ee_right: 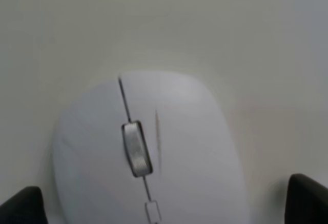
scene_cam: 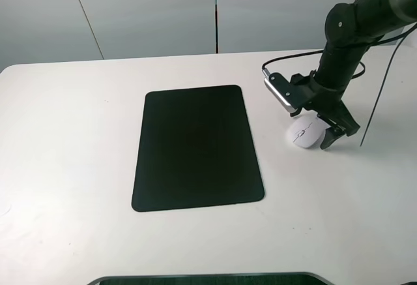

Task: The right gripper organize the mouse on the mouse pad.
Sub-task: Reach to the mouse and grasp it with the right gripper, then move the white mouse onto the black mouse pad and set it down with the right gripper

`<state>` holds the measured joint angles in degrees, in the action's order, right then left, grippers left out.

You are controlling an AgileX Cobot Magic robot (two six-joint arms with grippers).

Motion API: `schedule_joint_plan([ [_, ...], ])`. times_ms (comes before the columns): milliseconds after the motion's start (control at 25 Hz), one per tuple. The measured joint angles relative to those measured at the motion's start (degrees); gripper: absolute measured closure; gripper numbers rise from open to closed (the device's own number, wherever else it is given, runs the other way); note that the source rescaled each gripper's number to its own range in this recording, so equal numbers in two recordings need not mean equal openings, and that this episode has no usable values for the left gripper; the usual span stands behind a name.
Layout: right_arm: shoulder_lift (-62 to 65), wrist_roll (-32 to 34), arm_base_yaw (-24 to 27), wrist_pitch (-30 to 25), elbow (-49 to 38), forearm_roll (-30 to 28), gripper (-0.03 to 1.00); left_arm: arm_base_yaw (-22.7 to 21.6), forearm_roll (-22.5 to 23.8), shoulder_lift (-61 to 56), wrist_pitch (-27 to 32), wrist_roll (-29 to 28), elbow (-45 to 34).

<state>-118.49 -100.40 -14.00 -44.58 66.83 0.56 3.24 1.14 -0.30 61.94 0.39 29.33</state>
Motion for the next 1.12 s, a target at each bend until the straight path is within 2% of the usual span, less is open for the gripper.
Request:
schedule_joint_plan([
  [160,-0.10,0.00,-0.03,1.18,-0.35,0.00,-0.03,0.00,0.00,0.00,0.00,0.00,0.00],
  [200,-0.10,0.00,-0.03,1.46,-0.60,0.00,-0.01,0.00,0.00,0.00,0.00,0.00,0.00],
  [240,-0.10,-0.12,-0.03,1.62,-0.76,0.00,0.08,0.00,0.00,0.00,0.00,0.00,0.00],
  [280,-0.10,-0.12,-0.03,1.62,-0.91,0.00,0.29,0.00,0.00,0.00,0.00,0.00,0.00],
  [320,-0.10,-0.12,-0.03,1.62,-1.00,0.00,0.60,0.00,0.00,0.00,0.00,0.00,0.00],
  [360,-0.10,-0.12,-0.03,1.62,-1.04,0.00,0.97,0.00,0.00,0.00,0.00,0.00,0.00],
  [400,-0.10,-0.12,-0.03,1.73,-1.13,0.00,0.94,0.00,0.00,0.00,0.00,0.00,0.00],
  [1120,-0.09,0.10,-0.13,2.39,-1.13,0.00,0.94,0.00,0.00,0.00,0.00,0.00,0.00],
])
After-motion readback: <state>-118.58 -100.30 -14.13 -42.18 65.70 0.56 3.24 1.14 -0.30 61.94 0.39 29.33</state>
